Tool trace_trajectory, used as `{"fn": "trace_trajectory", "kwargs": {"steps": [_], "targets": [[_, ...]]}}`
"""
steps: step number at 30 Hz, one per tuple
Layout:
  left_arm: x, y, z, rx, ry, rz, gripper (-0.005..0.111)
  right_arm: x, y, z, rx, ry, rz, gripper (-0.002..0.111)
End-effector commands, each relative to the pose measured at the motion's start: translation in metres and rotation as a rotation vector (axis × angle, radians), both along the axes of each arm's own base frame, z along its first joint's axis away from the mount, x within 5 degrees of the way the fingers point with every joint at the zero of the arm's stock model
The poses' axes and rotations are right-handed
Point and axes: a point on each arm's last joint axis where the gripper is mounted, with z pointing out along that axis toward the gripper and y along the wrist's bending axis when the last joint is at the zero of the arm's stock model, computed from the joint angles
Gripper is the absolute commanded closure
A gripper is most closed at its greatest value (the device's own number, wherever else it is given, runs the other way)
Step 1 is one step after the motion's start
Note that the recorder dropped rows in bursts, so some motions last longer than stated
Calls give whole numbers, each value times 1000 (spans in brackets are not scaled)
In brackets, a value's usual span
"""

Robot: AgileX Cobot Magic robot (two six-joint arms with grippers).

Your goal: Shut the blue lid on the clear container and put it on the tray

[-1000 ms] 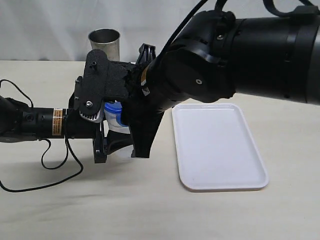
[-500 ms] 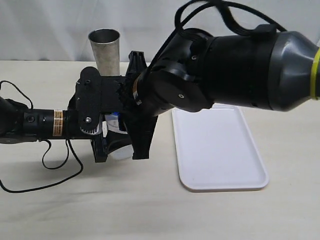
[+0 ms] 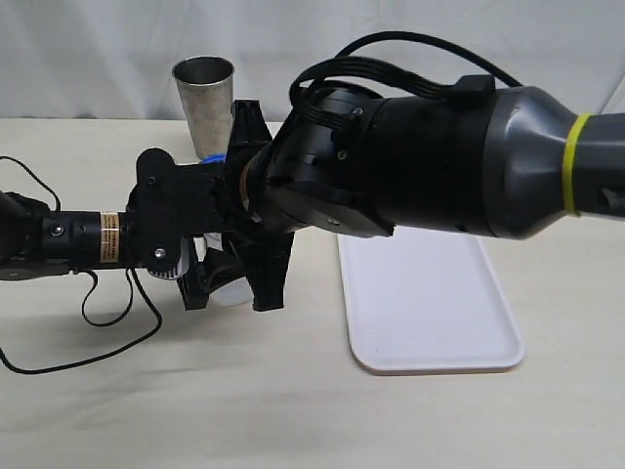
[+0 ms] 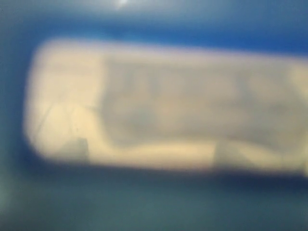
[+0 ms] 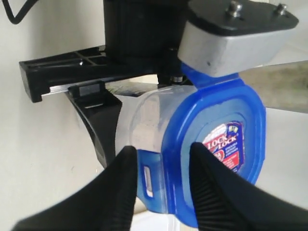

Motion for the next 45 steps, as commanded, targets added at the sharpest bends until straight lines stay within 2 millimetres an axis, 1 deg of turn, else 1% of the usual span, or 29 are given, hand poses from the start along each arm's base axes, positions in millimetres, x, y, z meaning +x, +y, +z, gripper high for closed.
{"fn": "trace_trajectory", "kwargs": {"steps": [1,2,5,6,7,16,18,20,22,24,26,28,32,34,36,38,42,43,45], "targets": [[-9,-11,17,-106,-57,-124,107,5,1,-24,16,18,-41,77],[-9,-11,17,-105,-57,-126,107,5,0,-26,17,7,-45,77],[-9,-11,17,-106,-54,-127,107,2,-4,-40,32,-24,-20,78],[-9,-11,17,-104,-55,-131,107,1,-4,-42,39,-31,-18,79],[-9,-11,17,-102,-56,-136,107,2,-5,-42,54,-42,-31,81],[-9,-12,17,-103,-55,-134,107,3,-5,-39,71,-57,-40,81],[-6,-10,18,-112,-64,-105,107,1,-7,-33,93,-47,-61,80],[-3,-6,19,-107,-104,-89,107,-1,-8,-24,127,-40,-77,76],[-1,-2,19,-83,-187,-97,107,-3,-10,-14,159,-41,-88,68],[1,4,19,-43,-314,-116,107,-7,-13,-1,206,-38,-106,60],[2,7,19,-7,-422,-134,107,-11,-17,12,245,-35,-112,55],[4,11,19,15,-483,-136,107,-16,-20,25,290,-14,-116,55],[3,12,18,27,-512,-152,107,-30,-29,52,396,49,-137,55],[1,12,17,51,-571,-203,107,-36,-34,63,422,91,-165,55],[-3,11,15,87,-673,-284,107,-39,-37,71,402,123,-187,55],[-5,11,15,109,-750,-325,107,-42,-40,75,347,189,-210,57],[-6,10,14,110,-754,-335,107,-46,-43,72,257,415,-201,59],[-7,10,14,110,-753,-346,107,-45,-43,71,246,460,-187,59],[-8,10,13,112,-754,-366,107,-37,-42,70,253,479,-172,59]]}}
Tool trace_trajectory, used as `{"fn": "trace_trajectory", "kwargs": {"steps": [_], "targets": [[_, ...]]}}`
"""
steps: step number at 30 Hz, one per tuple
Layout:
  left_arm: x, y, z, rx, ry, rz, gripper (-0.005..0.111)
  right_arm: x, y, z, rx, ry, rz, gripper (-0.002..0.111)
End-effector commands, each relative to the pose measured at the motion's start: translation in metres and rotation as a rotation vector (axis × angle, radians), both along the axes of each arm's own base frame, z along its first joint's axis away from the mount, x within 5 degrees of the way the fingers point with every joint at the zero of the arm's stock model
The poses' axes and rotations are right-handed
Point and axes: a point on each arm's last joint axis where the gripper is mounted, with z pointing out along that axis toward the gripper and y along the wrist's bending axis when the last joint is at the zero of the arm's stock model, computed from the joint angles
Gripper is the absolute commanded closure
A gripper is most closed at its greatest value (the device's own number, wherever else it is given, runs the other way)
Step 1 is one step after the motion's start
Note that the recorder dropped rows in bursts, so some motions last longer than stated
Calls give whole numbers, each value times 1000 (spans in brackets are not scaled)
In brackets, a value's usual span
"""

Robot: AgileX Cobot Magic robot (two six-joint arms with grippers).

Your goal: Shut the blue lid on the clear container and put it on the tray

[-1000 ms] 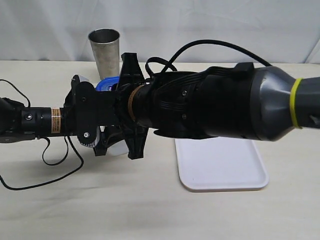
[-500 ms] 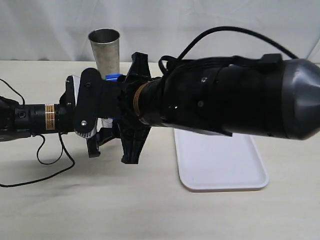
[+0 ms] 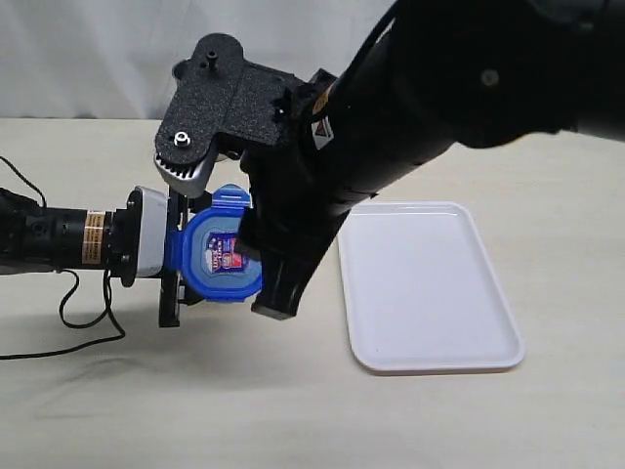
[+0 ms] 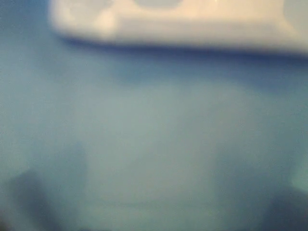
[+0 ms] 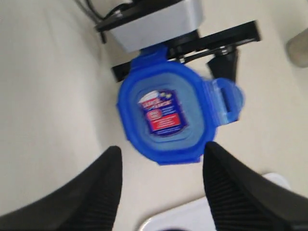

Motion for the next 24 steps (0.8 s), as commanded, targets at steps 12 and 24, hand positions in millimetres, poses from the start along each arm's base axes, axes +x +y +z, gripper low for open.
{"fn": "trace_trajectory", "kwargs": {"steps": [12,24], "targets": [[-4,-1,5,-16,16,-53,107,50,31,-10,-47,106,66,59],[-3,-1,6,-23,28,-40,107,61,38,-31,-135,184,68,63]]}}
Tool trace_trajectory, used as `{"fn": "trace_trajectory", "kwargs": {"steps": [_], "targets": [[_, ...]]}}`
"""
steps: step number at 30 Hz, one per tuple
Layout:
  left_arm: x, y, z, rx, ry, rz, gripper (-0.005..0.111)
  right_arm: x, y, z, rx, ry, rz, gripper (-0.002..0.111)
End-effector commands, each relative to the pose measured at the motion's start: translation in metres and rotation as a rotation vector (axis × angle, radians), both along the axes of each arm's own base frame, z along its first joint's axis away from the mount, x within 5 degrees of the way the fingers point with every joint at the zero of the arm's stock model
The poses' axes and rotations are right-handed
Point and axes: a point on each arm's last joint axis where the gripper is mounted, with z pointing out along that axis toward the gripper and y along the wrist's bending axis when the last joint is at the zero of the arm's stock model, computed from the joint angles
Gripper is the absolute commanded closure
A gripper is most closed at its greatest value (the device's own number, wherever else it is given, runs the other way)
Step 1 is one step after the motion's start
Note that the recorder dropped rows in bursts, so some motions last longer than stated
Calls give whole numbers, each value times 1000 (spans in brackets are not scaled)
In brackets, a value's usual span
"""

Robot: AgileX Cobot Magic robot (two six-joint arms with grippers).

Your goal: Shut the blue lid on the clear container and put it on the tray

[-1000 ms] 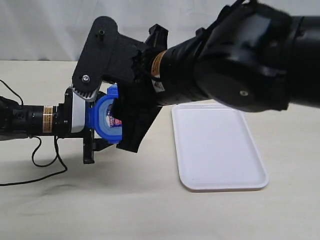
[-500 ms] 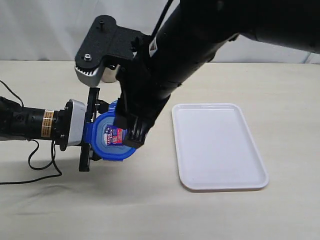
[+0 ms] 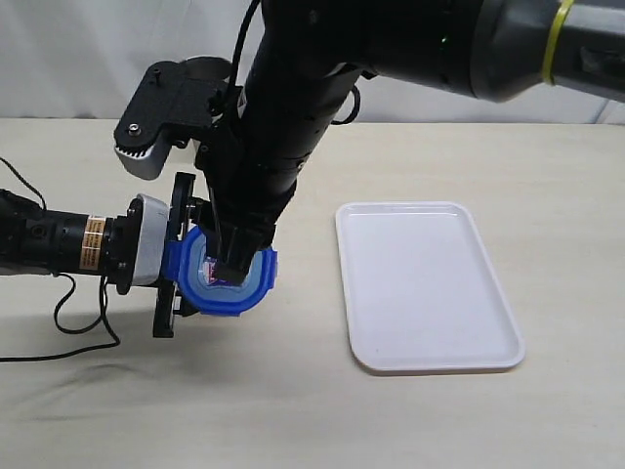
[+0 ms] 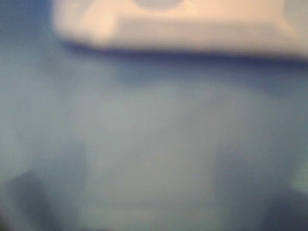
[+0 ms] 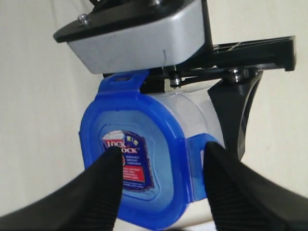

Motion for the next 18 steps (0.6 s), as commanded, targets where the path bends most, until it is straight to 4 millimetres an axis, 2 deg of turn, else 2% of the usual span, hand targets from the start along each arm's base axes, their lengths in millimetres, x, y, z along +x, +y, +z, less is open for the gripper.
{"fn": "trace_trajectory", "kwargs": {"steps": [1,3,10,15,18], "targets": [[2,-2,9,-51,-3,9,107,1,-3,-5,-42,32,8,65],[2,-2,9,-55,21,15,107,1,-3,-9,-51,48,4,68],[2,-2,8,-61,73,29,107,7,4,-29,-75,72,2,68],[2,-2,9,-65,96,37,107,11,9,-35,-54,59,-4,69],[2,-2,9,-66,96,39,107,9,10,-45,-73,117,2,69]]}}
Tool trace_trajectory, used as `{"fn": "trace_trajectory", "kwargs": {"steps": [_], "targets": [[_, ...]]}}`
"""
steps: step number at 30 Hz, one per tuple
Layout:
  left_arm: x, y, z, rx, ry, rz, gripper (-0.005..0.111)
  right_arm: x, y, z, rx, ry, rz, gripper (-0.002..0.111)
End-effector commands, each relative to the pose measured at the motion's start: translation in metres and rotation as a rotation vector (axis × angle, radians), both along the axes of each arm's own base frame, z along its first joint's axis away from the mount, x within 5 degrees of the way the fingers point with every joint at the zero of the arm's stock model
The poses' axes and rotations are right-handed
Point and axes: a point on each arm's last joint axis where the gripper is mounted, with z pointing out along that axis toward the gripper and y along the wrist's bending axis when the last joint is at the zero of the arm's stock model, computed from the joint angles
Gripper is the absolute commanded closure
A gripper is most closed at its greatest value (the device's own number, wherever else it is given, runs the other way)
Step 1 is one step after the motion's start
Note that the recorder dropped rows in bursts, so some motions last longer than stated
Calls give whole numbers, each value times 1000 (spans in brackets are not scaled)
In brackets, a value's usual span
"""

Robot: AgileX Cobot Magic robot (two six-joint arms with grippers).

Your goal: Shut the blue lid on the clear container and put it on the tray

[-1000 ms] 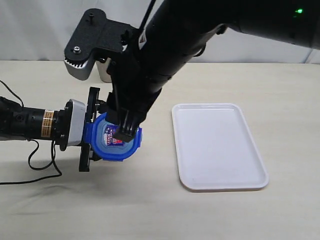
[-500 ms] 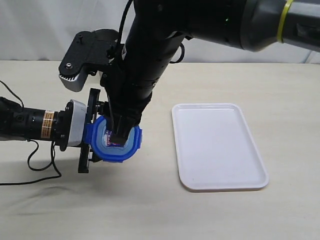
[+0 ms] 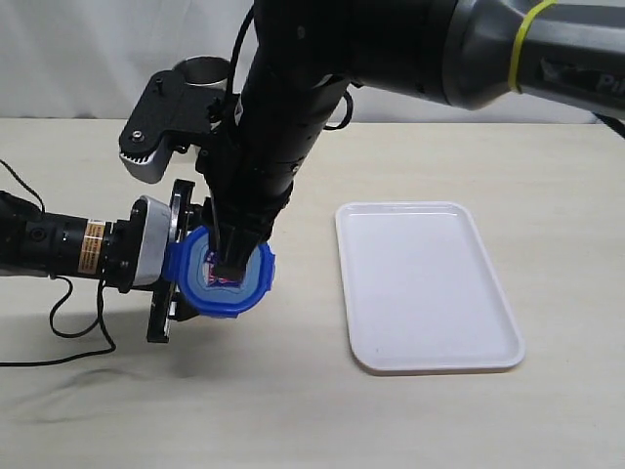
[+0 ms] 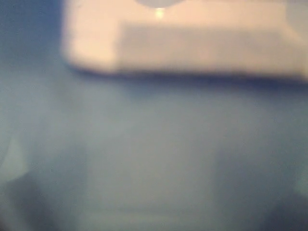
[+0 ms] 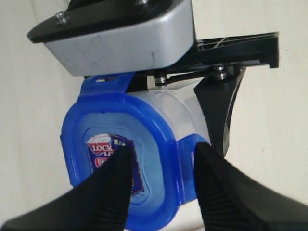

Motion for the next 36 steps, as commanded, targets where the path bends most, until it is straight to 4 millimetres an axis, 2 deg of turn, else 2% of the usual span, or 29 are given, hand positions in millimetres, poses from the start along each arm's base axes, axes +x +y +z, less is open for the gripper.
{"fn": "trace_trajectory", "kwargs": {"steps": [1,4,9,16,25,27,31,36], "targets": [[3,-3,14,-107,21,21,107,-3,5,-31,-56,132,19,69],[2,-4,14,-106,21,18,107,-2,7,-38,-67,145,21,70],[1,-9,14,-109,22,8,107,-3,8,-45,-81,186,24,81],[0,-11,14,-110,26,5,107,-7,8,-53,-102,256,25,81],[0,-11,14,-115,64,17,107,-2,10,-53,-76,216,9,81],[1,-11,14,-119,74,25,107,2,8,-46,-81,162,-5,81],[3,-11,15,-139,136,67,107,10,3,-16,-46,42,-56,81],[7,-10,17,-181,241,143,107,22,-16,17,61,-37,-159,81]]}}
